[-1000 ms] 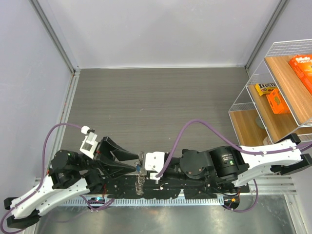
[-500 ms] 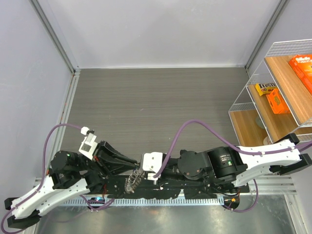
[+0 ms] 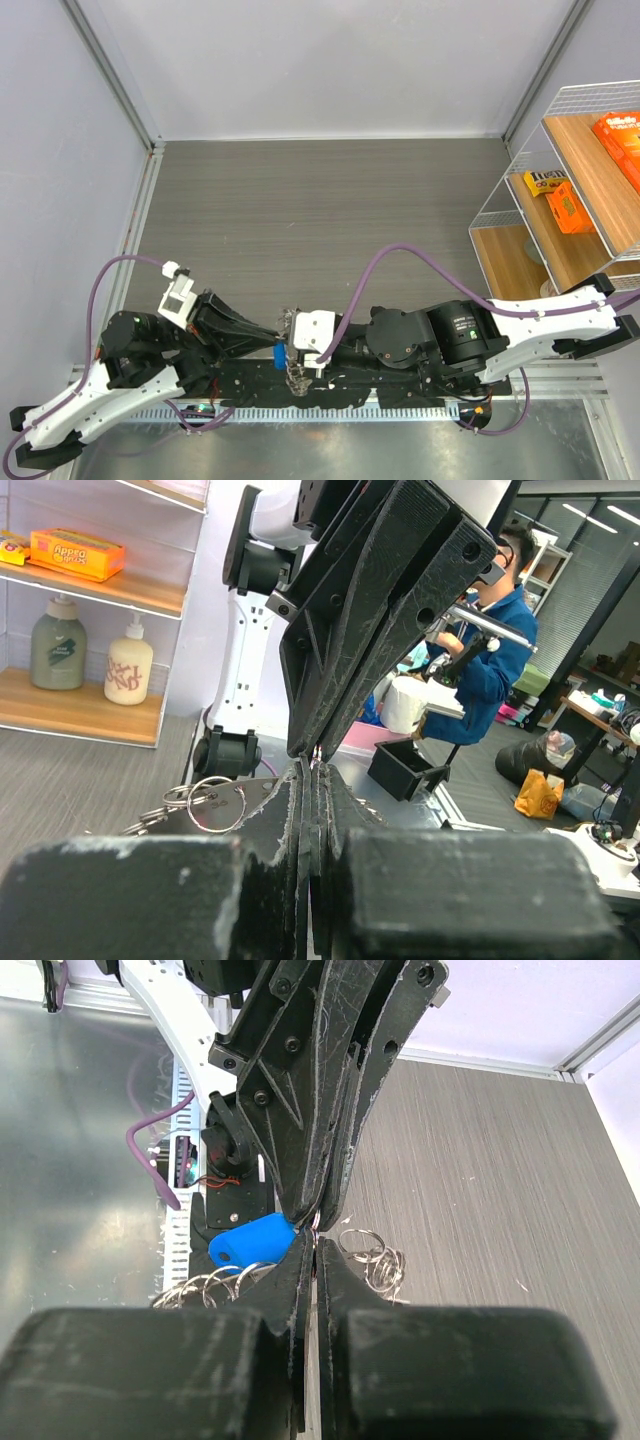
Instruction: Put the keys on the keyring
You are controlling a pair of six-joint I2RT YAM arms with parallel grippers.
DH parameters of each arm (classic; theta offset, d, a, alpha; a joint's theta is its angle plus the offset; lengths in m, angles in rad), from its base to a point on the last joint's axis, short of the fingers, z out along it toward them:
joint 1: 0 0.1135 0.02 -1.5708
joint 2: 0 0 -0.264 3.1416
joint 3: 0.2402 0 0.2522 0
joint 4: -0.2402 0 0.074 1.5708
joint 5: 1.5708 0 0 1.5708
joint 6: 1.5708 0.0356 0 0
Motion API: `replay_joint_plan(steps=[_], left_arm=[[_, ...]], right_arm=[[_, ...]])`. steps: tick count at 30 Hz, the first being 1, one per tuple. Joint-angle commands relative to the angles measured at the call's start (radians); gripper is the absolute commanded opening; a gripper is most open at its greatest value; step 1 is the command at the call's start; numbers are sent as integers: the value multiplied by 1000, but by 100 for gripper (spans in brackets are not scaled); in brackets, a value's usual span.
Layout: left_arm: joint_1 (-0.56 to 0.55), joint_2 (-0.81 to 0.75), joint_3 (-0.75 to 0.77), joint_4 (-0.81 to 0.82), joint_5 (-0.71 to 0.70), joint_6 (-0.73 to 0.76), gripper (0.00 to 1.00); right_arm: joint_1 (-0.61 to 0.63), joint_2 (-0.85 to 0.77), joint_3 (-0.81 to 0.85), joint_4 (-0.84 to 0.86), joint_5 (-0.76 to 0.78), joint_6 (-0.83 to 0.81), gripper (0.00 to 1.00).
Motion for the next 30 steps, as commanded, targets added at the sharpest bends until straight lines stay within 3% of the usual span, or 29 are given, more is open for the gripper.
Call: replay_joint_plan(steps=[1,30], left_arm=[[-2,15,4,30,36,-2,0],[-2,-8,-23,61,36,-6,0]], right_arm=[[-5,-20,53,104,31,-1,5],[-5,-195,-229,576,53,-37,6]])
